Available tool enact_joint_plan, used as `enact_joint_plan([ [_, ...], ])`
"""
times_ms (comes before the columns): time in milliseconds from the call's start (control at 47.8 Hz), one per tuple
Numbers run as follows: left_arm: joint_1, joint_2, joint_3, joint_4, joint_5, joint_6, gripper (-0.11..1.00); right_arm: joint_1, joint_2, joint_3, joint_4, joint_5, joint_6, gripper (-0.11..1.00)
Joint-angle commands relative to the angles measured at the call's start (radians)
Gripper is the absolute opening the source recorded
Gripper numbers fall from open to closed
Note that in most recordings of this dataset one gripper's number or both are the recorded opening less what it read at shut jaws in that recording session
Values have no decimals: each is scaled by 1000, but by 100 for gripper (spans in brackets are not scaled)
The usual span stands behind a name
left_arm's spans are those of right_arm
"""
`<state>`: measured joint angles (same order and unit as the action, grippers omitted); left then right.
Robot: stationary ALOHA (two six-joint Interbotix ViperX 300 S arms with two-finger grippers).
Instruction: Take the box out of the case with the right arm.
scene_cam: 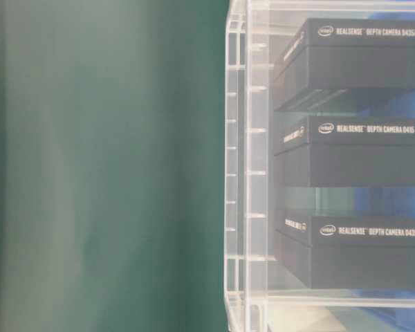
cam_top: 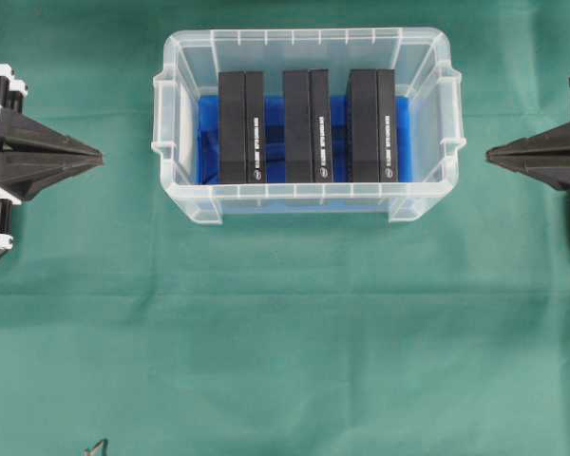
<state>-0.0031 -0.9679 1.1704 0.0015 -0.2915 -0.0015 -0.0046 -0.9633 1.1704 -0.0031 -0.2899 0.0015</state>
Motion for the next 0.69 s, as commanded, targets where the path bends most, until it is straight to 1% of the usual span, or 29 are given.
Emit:
enact_joint_plan([
  [0,9,9,-28,25,41,0,2,2,12,-17,5,0,0,0],
  [84,11,5,-38,26,92,2,2,2,21,-32,5,41,3,0],
  [146,14,0,-44,26,123,2,2,0,28,-51,5,98,6,0],
  [293,20,-18,-55,26,146,-2,2,2,29,-92,5,184,6,0],
  [397,18,-38,-83,26,161,-9,2,2,28,-163,5,230,11,0],
  [523,17,-49,-190,26,255,-17,2,0,32,-259,5,318,23,0],
  [669,17,-32,-345,26,457,-15,2,-2,51,-397,5,457,25,0],
])
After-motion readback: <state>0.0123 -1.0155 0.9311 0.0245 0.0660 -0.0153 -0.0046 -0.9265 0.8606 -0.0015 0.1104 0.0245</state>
